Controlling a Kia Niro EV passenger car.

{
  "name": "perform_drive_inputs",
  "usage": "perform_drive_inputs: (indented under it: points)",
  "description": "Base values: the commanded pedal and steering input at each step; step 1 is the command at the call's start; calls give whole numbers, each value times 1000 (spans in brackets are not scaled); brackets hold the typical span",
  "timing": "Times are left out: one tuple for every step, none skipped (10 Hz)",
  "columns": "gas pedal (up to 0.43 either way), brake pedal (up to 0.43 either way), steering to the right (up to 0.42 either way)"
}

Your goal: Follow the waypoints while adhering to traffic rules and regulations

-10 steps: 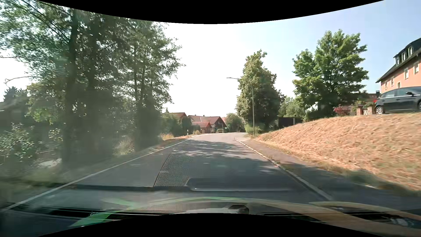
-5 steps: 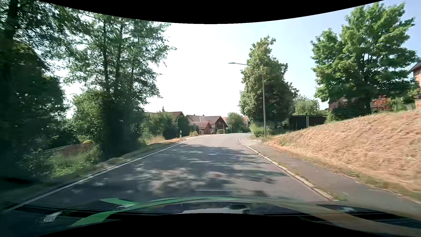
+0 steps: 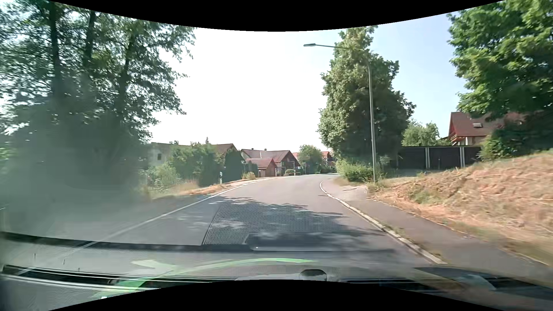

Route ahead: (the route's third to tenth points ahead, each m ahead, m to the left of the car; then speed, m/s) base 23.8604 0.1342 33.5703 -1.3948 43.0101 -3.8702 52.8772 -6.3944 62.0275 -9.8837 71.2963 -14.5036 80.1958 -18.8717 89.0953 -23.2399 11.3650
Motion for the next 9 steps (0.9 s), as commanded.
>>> perform_drive_inputs:
  points:
    - [169,0,2]
    - [169,0,7]
    - [169,0,7]
    - [177,0,7]
    - [197,0,7]
    - [197,0,7]
    - [197,0,7]
    - [197,0,8]
    - [177,0,11]
